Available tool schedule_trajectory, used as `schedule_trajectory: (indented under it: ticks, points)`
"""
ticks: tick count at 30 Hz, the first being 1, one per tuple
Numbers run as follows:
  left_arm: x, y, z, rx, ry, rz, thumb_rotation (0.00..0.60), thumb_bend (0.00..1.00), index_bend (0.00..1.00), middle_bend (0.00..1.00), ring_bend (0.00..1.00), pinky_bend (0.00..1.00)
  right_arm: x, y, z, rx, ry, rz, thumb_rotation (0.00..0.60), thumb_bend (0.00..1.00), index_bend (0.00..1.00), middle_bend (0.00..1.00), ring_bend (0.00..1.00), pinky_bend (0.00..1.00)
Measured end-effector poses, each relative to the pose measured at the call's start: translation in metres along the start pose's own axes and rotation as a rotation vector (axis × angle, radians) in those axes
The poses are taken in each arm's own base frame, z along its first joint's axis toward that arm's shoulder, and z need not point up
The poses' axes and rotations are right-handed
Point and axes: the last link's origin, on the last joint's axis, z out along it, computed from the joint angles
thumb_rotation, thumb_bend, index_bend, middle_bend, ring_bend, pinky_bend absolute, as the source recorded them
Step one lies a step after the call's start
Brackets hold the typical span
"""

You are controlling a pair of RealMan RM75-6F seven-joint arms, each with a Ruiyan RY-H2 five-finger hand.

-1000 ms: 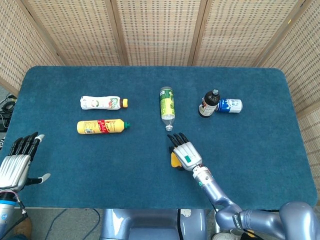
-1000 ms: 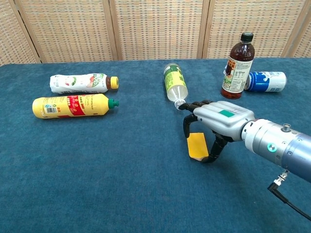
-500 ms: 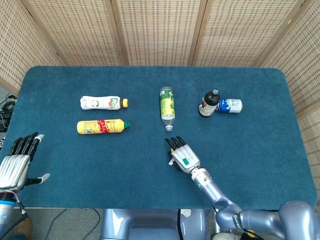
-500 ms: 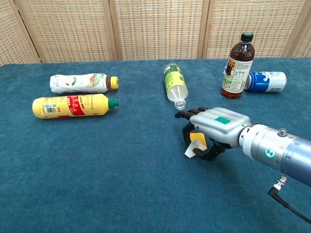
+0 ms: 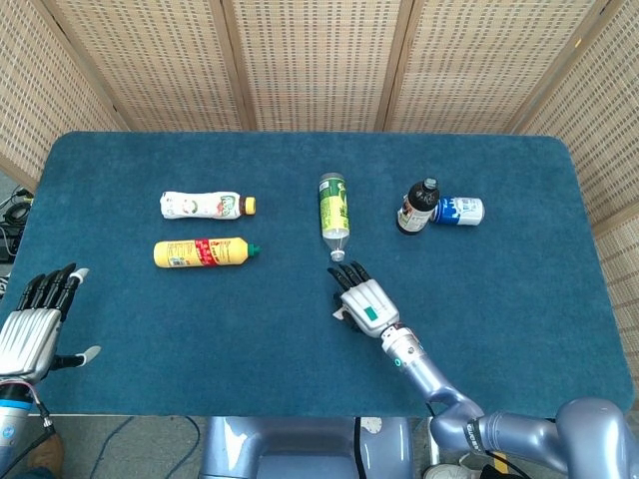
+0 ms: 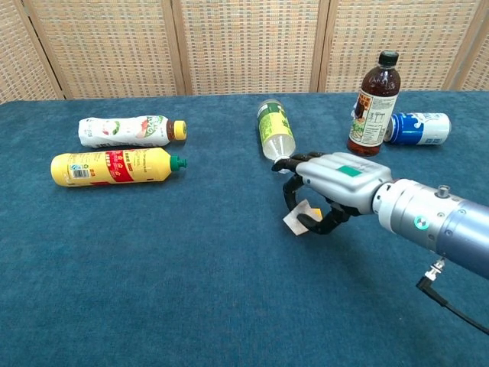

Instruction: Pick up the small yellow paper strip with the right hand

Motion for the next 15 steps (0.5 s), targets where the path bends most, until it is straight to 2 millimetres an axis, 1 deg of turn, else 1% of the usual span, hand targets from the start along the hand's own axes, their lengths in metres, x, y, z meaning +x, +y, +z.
schedule_trajectory:
  ticks: [2,4,6,12,15]
  points:
    - [0.0,0.0,0.0,0.0,0.001,-0.001,0.6,0.0,0.0,0.0,0.0,0.0,0.008,-0.004,0.002,0.014,0.011,0.055,0.6,0.6,0.85,0.06,0.0,0.0]
    - [0.0,0.0,0.0,-0.001,0.001,-0.002,0.6,0.0,0.0,0.0,0.0,0.0,0.023,-0.011,0.007,0.042,0.035,0.124,0.6,0.6,0.85,0.07,0.0,0.0]
    - [0.001,0.001,-0.001,-0.002,0.002,-0.005,0.6,0.0,0.0,0.0,0.0,0.0,0.045,-0.02,0.015,0.078,0.082,0.157,0.6,0.59,0.85,0.07,0.0,0.0]
    - [0.004,-0.002,-0.001,0.002,0.01,-0.018,0.6,0.0,0.0,0.0,0.0,0.0,0.11,-0.036,0.04,0.116,0.216,0.134,0.6,0.59,0.85,0.07,0.0,0.0]
    - [0.005,-0.003,-0.001,0.003,0.009,-0.023,0.6,0.0,0.0,0.0,0.0,0.0,0.125,-0.045,0.043,0.119,0.214,0.18,0.6,0.59,0.86,0.07,0.0,0.0]
